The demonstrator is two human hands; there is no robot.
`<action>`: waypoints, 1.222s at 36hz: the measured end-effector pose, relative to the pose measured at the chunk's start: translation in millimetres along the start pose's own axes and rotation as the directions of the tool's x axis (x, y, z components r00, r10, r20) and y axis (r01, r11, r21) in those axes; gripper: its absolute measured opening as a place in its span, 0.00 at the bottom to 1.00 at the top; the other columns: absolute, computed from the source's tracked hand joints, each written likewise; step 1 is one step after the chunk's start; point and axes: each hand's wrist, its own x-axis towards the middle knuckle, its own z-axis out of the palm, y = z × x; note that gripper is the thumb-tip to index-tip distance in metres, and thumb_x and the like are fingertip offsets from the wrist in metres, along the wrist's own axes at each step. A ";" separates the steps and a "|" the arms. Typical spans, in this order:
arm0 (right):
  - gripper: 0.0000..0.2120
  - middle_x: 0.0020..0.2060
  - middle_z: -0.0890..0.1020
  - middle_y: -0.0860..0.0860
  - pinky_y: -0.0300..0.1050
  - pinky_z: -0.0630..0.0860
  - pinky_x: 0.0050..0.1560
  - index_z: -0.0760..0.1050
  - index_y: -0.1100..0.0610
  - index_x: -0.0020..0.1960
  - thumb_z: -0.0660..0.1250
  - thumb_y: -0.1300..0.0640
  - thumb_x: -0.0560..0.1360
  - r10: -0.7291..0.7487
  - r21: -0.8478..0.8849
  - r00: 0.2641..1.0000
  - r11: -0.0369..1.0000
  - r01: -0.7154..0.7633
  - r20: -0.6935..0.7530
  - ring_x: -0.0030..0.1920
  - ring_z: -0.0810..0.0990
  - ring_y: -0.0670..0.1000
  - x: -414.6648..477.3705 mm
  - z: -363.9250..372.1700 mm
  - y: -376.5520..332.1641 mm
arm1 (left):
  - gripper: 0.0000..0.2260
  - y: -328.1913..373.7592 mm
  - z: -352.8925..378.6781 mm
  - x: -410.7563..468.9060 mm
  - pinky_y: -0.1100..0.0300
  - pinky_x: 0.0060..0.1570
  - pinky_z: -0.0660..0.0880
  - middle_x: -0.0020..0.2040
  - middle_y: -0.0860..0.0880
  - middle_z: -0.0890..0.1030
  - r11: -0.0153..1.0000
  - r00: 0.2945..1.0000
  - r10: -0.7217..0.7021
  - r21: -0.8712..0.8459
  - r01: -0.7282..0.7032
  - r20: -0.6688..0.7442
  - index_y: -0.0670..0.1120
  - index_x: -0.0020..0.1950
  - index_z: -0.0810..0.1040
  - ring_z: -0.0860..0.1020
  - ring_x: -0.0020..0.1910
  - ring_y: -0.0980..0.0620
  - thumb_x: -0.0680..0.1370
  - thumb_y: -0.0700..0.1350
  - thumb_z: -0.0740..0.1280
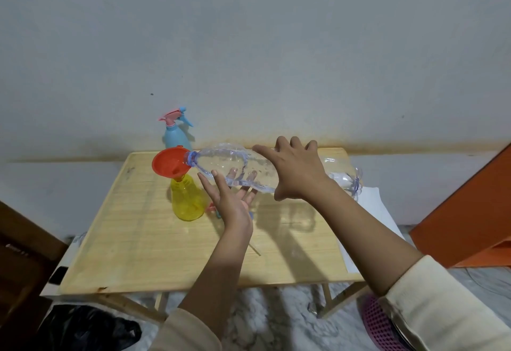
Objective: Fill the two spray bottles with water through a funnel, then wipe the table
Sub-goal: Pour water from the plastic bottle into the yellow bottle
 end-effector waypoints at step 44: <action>0.51 0.58 0.66 0.49 0.49 0.64 0.53 0.49 0.39 0.74 0.74 0.47 0.58 0.214 0.507 0.976 0.845 -0.168 -0.032 0.57 0.67 0.52 -22.3 73.5 33.1 | 0.24 -16.3 19.5 8.4 0.54 0.49 0.79 0.69 0.46 0.70 0.907 0.938 0.203 0.307 -0.288 0.280 0.73 0.67 0.56 0.74 0.65 0.47 0.78 0.53 0.63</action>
